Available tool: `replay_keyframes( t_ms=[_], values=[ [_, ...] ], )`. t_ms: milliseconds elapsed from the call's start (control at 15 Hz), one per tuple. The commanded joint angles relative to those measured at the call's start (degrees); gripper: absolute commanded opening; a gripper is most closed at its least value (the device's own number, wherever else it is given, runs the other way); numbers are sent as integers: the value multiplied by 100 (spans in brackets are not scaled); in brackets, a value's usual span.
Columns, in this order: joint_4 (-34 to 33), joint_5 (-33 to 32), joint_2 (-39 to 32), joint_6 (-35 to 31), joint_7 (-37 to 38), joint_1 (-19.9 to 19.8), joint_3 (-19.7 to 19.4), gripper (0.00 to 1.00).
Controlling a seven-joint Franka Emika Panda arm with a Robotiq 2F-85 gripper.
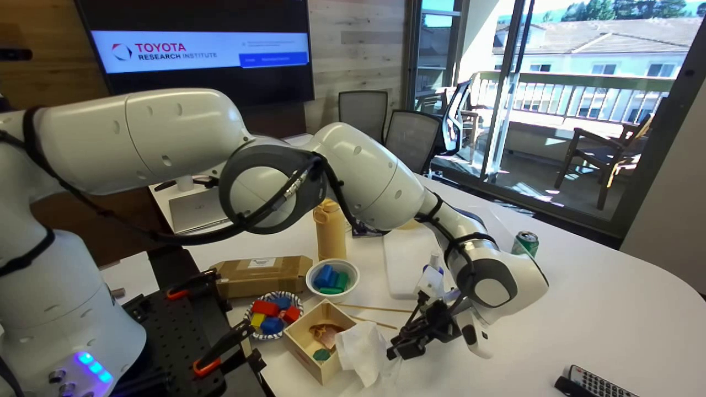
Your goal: Pick up the white napkin on the right then set it back down table.
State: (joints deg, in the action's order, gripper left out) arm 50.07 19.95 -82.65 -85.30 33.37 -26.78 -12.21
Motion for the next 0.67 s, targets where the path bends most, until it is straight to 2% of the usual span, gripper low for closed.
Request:
replay_keyframes(
  t_ms=[0,200,600],
  values=[
    [-290,37,-82,-348,106,-54,-45,79],
    [-227,38,-39,-714,78,-65,-69,100],
    [147,-4,219,-1206,-165,4,-66,100]
  ],
)
